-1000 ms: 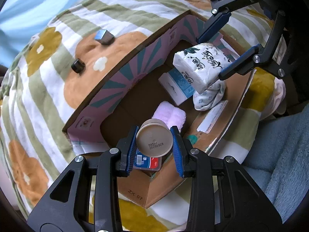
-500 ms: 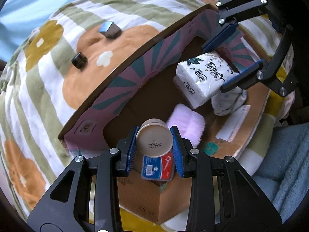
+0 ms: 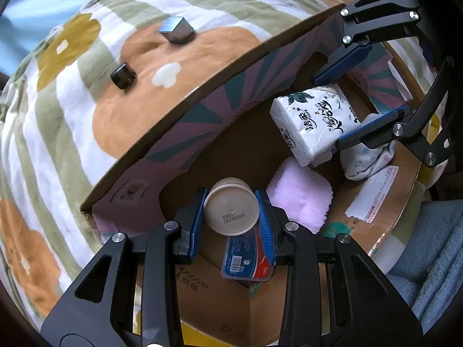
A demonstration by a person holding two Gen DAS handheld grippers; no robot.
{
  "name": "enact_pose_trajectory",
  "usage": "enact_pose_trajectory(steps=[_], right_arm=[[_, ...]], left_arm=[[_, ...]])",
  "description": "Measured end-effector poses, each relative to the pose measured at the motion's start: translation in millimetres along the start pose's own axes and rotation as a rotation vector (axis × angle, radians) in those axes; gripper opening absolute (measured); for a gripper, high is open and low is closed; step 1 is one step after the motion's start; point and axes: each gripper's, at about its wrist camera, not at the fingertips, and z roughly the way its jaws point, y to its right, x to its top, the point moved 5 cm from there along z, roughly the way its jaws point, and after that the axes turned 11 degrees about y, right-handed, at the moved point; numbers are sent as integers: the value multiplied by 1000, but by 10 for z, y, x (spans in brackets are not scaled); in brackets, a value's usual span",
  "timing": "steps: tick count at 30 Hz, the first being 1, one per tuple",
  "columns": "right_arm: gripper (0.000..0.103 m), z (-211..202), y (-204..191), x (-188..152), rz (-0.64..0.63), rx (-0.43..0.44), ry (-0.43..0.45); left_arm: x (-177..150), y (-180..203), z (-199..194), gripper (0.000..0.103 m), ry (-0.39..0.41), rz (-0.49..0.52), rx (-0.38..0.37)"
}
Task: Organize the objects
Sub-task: 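Open left tool into the box while right tool releases the tissue pack inside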
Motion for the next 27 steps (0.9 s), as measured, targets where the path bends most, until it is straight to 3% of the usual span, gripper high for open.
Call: enact_pose_trajectory(steps=[6, 7, 8, 9, 10, 11, 27], right_arm=[[46, 31, 60, 62, 56, 7, -2], [47, 35, 76, 73, 77, 9, -4], [52, 40, 92, 81, 94, 7, -3], [59, 41, 110, 82, 108, -1, -3], [79, 33, 133, 82, 122, -13, 2], [88, 14, 140, 84, 126, -19, 13], [89, -67, 131, -30, 159, -57, 2]], left_arm=[[60, -11, -101, 33, 20, -13, -19], [63, -4, -116, 43, 14, -15, -20], [67, -7, -122, 74, 7, -13, -12], [68, -7, -134, 94, 6, -7, 0], [69, -4, -165, 102, 19, 1, 5], [62, -2, -183, 103, 24, 1, 0], [-11, -11, -276, 103, 19, -98, -23]])
